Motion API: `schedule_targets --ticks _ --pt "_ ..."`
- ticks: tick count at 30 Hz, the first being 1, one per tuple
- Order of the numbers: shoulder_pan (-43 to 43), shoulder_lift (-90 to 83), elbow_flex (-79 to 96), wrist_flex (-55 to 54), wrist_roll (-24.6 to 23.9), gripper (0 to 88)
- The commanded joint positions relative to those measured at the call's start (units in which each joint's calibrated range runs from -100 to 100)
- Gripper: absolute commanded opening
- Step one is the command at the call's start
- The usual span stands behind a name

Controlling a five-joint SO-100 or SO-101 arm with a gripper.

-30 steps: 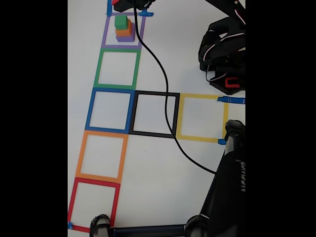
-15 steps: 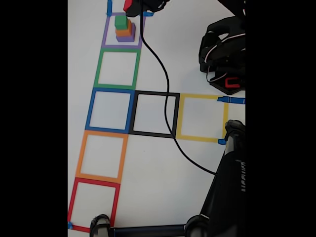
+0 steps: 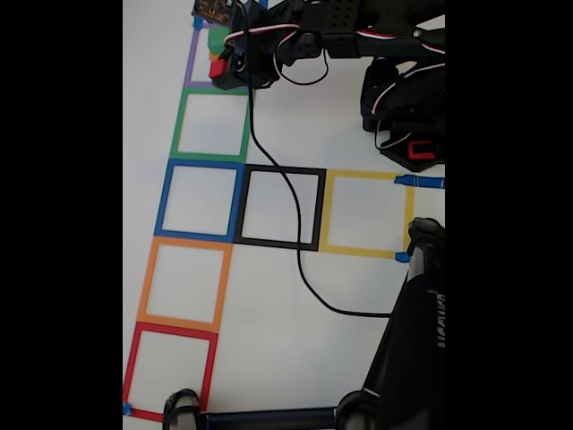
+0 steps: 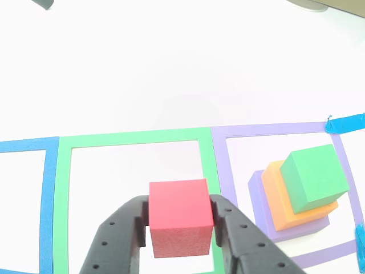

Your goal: Tower of hanoi

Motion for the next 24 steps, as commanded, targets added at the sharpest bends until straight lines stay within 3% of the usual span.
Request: schedule_targets --ticks 1,24 --pt "-0.8 6.6 5.8 -19.8 0.4 5.3" --pt "-5.3 47.3 11.4 -72.7 0.4 5.9"
